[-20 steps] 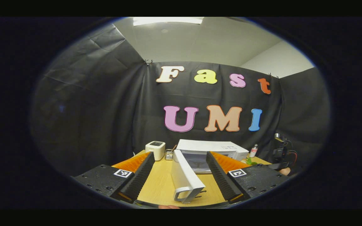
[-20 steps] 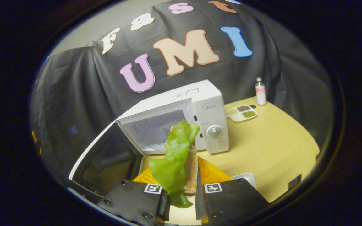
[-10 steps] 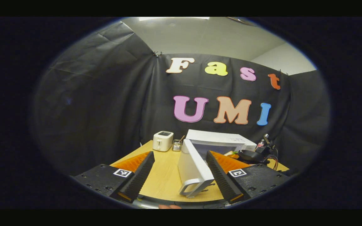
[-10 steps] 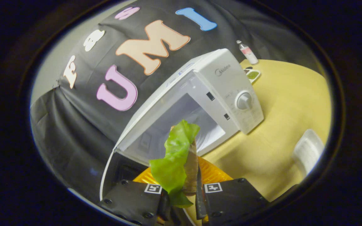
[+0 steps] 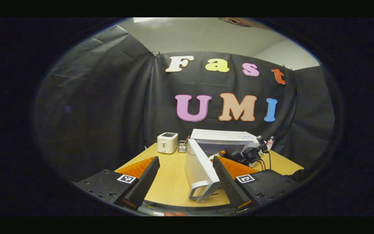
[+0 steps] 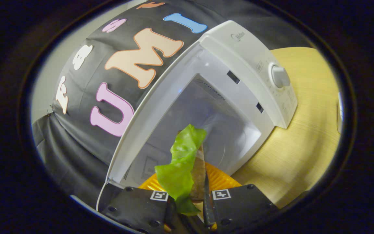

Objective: Open the microwave oven with the left hand, put the food in, and close the microwave oven.

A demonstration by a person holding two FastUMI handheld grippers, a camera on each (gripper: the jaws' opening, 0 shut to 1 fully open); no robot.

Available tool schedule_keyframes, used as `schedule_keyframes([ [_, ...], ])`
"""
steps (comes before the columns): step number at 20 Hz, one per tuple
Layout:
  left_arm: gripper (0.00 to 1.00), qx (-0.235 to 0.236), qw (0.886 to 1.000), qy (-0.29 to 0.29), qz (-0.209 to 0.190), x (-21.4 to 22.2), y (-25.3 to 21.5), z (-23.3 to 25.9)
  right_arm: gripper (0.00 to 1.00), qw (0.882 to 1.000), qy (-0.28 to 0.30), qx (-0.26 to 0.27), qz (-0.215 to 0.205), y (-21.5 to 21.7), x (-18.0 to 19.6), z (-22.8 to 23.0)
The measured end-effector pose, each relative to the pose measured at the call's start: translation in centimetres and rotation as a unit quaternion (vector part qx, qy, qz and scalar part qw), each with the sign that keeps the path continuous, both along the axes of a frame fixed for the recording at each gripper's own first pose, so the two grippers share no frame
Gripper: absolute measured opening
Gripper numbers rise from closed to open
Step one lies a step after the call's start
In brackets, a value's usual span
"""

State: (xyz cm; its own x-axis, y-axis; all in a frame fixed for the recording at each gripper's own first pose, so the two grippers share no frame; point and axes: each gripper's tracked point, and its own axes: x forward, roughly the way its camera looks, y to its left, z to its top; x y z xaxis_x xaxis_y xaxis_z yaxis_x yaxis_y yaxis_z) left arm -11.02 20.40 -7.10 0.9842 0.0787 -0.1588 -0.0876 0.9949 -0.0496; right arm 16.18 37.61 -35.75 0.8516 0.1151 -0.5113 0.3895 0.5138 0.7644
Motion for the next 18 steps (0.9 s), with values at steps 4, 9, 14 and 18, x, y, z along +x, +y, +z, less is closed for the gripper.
schedule_keyframes([
  [4,0.96,0.007,1.000,0.016,0.002,0.0,0.3,-1.2,0.34,1.000,-0.011,-0.013,-0.018,0.2,2.6,-1.4],
  [9,0.96,0.008,1.000,0.029,0.010,0.2,1.1,-1.7,0.34,1.000,-0.002,0.009,-0.022,2.0,4.4,-3.4],
  [14,0.96,0.010,1.000,0.027,0.011,0.5,1.2,-1.8,0.29,1.000,-0.012,-0.020,0.001,3.7,5.5,-3.8],
  [18,0.96,-0.002,0.999,0.035,0.020,0.5,1.8,-2.4,0.47,0.993,0.018,-0.114,0.036,3.2,5.4,-5.9],
])
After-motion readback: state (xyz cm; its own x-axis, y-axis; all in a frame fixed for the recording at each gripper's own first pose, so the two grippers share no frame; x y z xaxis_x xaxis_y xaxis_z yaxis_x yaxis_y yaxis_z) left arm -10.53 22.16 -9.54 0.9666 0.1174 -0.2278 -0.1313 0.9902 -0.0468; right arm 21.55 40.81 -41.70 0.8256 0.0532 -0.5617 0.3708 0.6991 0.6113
